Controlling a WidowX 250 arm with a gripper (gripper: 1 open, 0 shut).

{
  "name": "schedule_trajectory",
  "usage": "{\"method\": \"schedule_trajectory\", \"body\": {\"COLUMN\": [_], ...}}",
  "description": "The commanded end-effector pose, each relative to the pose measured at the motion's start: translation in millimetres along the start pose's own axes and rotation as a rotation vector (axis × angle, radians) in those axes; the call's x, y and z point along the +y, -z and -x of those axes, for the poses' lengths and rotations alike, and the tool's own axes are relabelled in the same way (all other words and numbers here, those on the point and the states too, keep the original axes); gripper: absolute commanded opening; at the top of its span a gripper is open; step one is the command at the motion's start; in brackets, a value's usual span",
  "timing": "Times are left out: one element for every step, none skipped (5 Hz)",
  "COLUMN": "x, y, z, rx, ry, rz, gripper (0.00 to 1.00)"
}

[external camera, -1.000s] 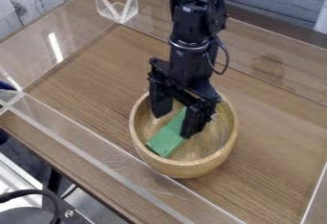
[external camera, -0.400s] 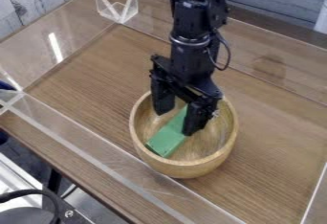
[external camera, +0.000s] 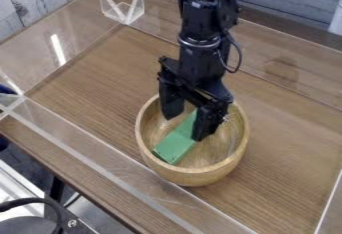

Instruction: Remove the green block from inside the brown bowl and put it on the table

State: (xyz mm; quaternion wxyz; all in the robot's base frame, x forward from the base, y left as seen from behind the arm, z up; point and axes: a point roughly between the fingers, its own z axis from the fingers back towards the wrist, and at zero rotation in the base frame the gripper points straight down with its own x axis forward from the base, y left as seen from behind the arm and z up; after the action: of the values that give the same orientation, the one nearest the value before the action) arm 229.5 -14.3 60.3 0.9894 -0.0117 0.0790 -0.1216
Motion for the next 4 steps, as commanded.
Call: {"method": "schedule_trajectory", "body": {"x": [1.5,2.2,2.8,3.2], "y": [-9.3,-3.9,1.7,6.7], "z": [-10.4,-11.1,-11.8,-12.6], "rx": [-0.054,-0.046,-0.037,-0.030], "ry": [0.013,0.014,0.016,0.016], "rz": [-0.013,-0.013,-0.012,-0.012], "gripper": [1.00,1.00,1.00,1.00]}}
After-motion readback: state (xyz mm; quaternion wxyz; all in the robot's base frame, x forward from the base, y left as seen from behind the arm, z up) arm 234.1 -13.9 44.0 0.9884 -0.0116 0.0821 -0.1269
